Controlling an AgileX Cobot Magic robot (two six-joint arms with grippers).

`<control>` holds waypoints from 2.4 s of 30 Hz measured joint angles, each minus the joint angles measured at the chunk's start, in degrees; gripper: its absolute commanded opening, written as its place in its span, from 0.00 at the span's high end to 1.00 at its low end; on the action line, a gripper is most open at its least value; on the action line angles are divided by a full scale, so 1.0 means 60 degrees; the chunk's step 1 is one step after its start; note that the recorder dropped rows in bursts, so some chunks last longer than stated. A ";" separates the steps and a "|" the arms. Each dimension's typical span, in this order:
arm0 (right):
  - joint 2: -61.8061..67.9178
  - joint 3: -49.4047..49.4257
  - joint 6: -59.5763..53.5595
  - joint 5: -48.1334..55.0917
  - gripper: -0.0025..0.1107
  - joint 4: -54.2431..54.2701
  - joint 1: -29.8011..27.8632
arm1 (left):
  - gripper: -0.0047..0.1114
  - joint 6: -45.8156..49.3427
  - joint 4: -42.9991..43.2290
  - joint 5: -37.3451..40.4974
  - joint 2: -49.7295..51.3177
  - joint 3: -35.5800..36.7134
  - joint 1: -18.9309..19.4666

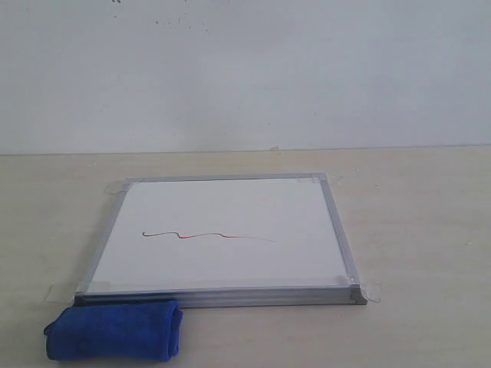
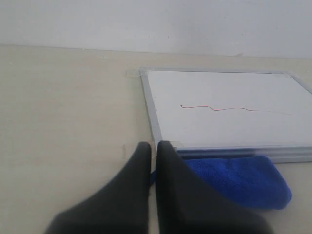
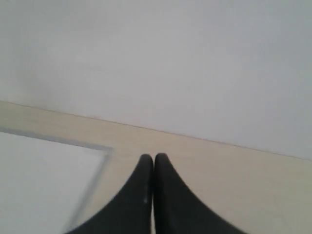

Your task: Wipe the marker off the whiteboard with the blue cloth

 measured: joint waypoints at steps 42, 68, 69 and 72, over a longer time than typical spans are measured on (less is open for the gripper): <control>1.0946 -0.8828 -2.0379 0.6792 0.52 1.8195 0.6949 | 0.93 0.0000 0.0000 0.0000 0.0000 0.0000 0.0000; 1.2650 -0.9398 -2.2427 0.4625 0.36 1.8697 0.7718 | 0.93 0.0000 0.0000 0.0000 0.0000 0.0000 0.0000; 1.2704 -0.9398 -2.2374 0.4603 0.36 1.8719 0.7698 | 0.93 0.0000 0.0000 0.0000 0.0000 0.0000 0.0000; 1.2933 -0.9398 -2.2269 0.4603 0.36 1.8757 0.7555 | 0.93 0.0000 0.0000 0.0000 0.0000 0.0000 0.0000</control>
